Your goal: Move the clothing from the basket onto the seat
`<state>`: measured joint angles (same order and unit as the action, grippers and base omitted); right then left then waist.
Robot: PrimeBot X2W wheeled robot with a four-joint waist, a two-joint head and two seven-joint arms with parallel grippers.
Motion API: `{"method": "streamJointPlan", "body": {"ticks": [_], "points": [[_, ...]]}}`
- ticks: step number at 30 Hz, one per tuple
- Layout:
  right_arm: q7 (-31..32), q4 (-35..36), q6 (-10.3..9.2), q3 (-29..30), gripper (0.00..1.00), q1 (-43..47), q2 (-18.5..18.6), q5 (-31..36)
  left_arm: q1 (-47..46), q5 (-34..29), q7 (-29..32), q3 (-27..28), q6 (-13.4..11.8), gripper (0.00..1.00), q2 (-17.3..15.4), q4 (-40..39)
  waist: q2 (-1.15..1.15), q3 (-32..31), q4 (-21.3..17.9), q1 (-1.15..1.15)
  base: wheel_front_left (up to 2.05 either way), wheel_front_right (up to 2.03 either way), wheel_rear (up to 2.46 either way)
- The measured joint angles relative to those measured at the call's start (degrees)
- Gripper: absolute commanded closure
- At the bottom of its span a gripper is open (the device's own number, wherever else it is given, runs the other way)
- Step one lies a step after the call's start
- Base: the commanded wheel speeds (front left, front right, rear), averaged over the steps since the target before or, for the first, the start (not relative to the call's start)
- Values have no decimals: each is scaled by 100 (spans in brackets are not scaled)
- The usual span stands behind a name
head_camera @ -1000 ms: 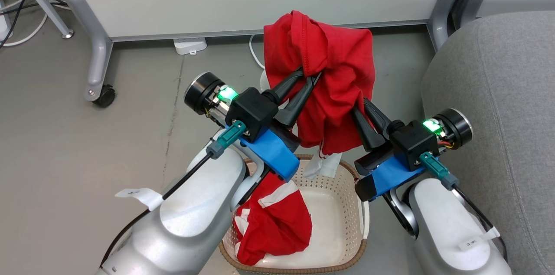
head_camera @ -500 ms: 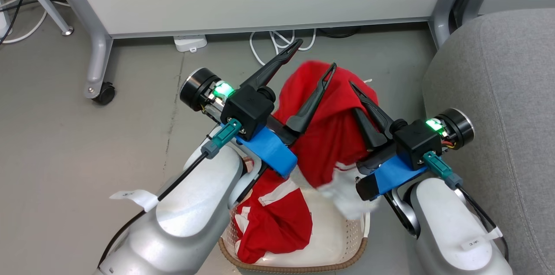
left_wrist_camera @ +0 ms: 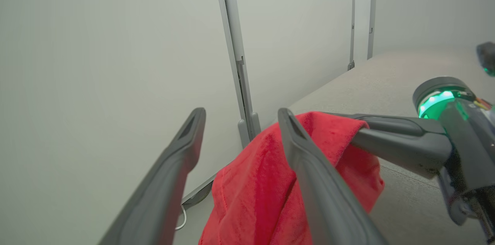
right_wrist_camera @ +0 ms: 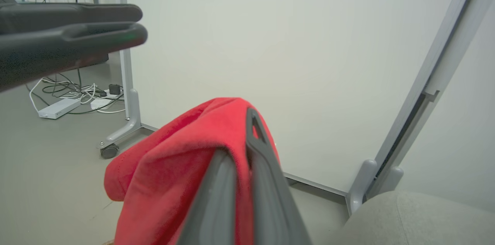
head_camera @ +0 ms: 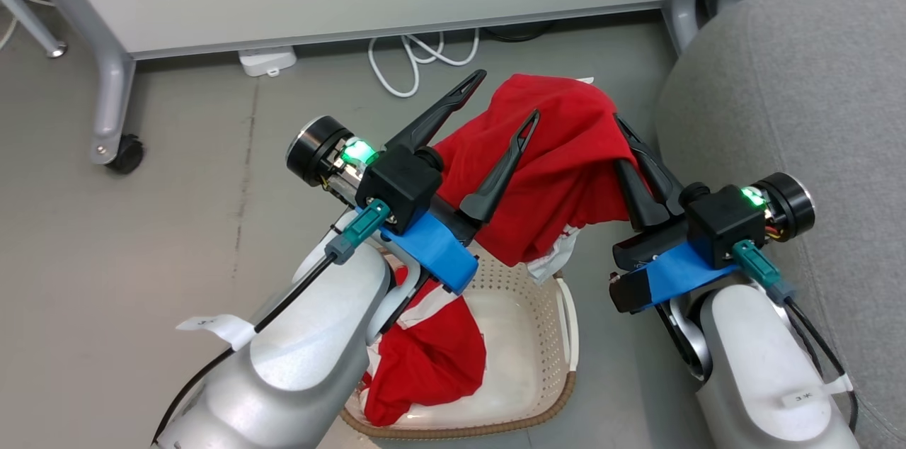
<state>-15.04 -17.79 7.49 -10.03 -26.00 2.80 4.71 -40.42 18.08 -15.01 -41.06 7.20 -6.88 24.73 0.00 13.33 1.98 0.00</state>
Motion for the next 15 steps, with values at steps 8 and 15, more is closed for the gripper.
{"method": "streamJointPlan", "body": {"ticks": [8,15], "points": [[0,205,-1,261,100,114,2,-24,19,1,-4,-64,0,0,-62,19,0,116,-401,0,0,0,0],[1,447,-1,495,100,265,4,-145,34,15,-4,-154,1,0,-140,55,0,197,-793,0,0,0,0]]}}
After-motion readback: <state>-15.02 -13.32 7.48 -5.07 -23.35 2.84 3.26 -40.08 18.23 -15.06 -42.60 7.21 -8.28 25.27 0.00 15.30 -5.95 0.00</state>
